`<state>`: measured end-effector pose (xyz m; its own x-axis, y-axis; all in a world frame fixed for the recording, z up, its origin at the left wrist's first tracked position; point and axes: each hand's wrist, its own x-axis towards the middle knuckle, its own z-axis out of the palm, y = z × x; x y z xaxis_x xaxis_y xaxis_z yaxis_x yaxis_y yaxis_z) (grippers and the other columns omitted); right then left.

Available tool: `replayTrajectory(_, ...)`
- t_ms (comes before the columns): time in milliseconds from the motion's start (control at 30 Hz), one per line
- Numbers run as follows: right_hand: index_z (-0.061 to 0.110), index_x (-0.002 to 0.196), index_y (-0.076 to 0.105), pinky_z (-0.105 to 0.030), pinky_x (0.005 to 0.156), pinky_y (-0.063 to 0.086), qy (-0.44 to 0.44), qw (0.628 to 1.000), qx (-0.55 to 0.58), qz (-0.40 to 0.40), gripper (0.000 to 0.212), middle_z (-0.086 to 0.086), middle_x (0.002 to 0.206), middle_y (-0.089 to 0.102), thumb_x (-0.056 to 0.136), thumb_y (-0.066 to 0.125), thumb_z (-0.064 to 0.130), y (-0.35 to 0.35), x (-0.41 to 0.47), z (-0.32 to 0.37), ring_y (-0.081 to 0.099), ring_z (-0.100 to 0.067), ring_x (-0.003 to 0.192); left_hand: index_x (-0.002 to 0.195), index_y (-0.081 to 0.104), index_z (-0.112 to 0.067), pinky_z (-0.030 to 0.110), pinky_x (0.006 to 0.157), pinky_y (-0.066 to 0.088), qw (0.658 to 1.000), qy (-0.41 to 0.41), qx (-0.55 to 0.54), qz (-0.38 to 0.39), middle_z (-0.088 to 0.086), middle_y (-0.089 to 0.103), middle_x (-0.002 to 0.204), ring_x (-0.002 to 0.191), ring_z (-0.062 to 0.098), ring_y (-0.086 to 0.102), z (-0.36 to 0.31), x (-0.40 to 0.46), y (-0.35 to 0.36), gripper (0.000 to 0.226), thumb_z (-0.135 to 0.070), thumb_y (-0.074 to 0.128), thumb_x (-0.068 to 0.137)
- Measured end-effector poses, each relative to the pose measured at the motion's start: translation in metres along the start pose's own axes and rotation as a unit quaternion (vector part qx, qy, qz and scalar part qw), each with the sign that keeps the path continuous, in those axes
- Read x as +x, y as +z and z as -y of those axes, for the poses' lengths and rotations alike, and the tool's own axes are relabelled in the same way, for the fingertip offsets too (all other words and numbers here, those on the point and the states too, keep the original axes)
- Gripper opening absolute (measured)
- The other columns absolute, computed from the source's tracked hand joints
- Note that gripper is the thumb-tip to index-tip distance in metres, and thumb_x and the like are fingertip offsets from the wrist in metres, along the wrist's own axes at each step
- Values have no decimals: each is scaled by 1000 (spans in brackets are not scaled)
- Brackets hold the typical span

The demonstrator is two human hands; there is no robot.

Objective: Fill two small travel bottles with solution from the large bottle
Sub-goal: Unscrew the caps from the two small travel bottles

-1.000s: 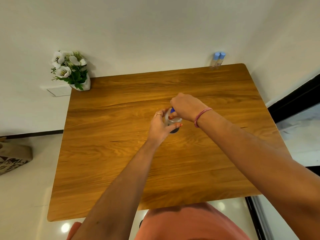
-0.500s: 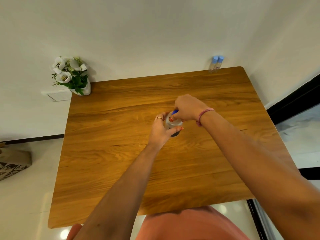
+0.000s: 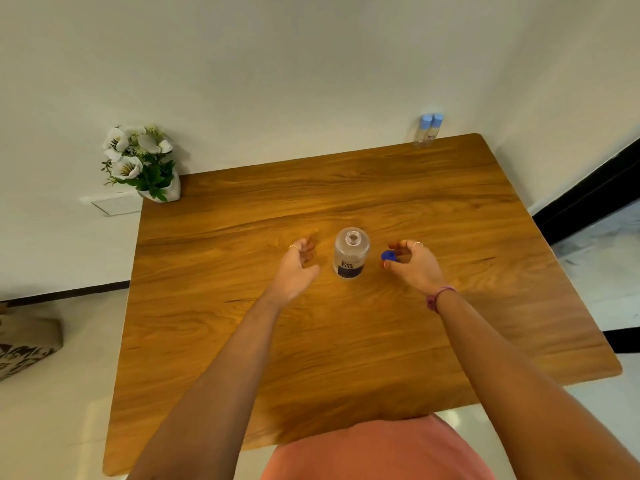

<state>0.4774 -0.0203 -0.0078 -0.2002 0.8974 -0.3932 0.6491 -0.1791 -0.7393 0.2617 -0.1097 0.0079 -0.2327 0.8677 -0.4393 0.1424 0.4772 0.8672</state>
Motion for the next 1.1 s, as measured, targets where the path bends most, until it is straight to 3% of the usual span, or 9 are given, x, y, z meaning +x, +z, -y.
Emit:
replayTrajectory(100,11,129,53,-24,96,39,-18,998,-52,12,47,-6,130,57,84,66,12,13,3,-5,53,-17,117,135,43,-12,15,76,50,999,6,-25,-47,0,51,131,112,10,51,-4,0,-4,51,7,53,88)
replayTrajectory(167,10,129,53,-26,100,37,-21,997,-76,20,44,-7,130,56,86,64,10,18,4,-6,51,-20,120,133,45,-12,11,68,47,997,8,-20,-79,-2,53,128,109,8,50,-7,3,-4,48,4,54,89)
replayTrajectory(367,16,132,49,-28,103,38,-27,994,-74,73,53,-2,133,53,82,68,10,16,16,-19,50,-16,120,132,48,-13,19,84,45,993,9,-18,-120,0,56,128,113,13,53,-29,17,-3,45,-3,57,89)
replayTrajectory(467,18,138,41,-31,102,42,-37,988,-95,118,64,0,137,47,81,68,5,-1,27,-21,51,-16,118,130,49,-16,17,80,45,992,17,-25,-126,-4,57,124,111,12,55,-48,29,-2,43,-6,57,90)
replayTrajectory(567,20,135,45,-29,100,43,-69,978,-144,133,55,0,138,47,86,63,7,-31,51,-18,50,-16,119,129,52,-17,23,85,49,990,32,-36,-133,-4,60,122,110,14,57,-69,44,-1,40,-7,58,90)
replayTrajectory(700,12,129,51,-31,92,48,-101,990,-101,19,39,-4,120,60,91,58,18,-88,97,11,58,-17,105,127,54,-15,22,83,47,990,46,-47,-122,-1,61,122,109,13,58,-97,67,8,37,-7,57,91)
replayTrajectory(867,15,129,51,-25,86,46,-136,976,-94,-142,40,-4,115,63,91,59,22,-141,173,55,59,-16,102,125,55,-13,13,73,47,995,51,-37,-84,-2,62,118,96,5,59,-126,100,21,34,-6,55,92)
replayTrajectory(1000,17,128,52,-28,81,43,-147,965,-144,-161,42,-10,119,60,89,61,30,-155,231,69,58,-22,103,124,56,-15,12,68,47,994,38,-48,-90,-6,64,111,93,0,61,-134,124,22,32,-8,55,93)
replayTrajectory(1100,17,130,50,-35,86,45,-142,960,-197,-142,47,-11,127,54,87,62,32,-155,258,71,55,-29,111,123,56,-15,9,67,49,994,27,-44,-93,-6,64,111,93,0,60,-133,134,23,31,-7,55,93)
